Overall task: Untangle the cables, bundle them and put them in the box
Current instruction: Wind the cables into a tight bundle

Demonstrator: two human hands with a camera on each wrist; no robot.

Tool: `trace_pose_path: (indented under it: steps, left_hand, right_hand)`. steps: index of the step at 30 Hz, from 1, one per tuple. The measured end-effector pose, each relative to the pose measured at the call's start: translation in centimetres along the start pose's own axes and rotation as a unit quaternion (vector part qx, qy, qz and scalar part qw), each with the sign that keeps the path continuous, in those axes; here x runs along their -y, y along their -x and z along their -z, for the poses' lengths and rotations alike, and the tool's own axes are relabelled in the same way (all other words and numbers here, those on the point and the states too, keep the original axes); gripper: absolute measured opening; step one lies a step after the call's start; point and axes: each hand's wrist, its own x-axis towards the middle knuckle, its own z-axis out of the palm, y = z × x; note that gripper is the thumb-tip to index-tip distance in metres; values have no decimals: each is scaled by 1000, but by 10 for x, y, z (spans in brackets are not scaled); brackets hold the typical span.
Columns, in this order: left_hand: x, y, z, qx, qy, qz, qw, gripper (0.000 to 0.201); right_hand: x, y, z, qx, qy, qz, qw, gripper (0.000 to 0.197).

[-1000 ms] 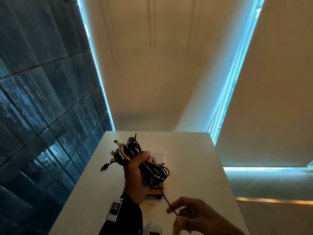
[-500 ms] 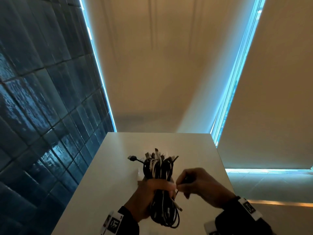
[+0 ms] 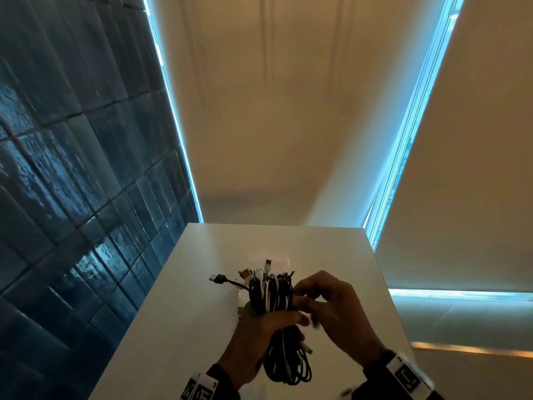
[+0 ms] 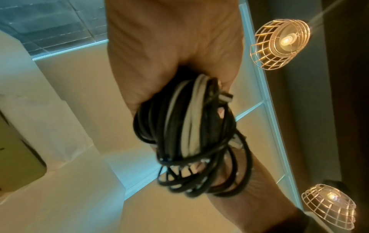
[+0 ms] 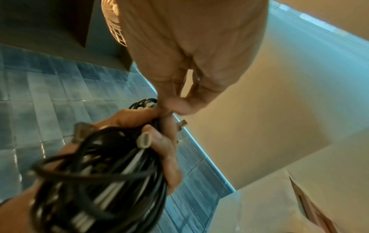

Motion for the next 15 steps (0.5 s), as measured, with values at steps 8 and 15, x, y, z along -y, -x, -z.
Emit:
trace_pose_path:
  steps: [8, 15]
  left_hand:
    - [7, -8, -4, 22, -125, -17, 992, 43]
    - [15, -7, -15, 45, -149, 48, 987, 52]
  right_hand:
    - [-3, 0, 11, 203, -178, -155, 950, 85]
    - [12, -9, 5, 220, -198, -150, 943, 88]
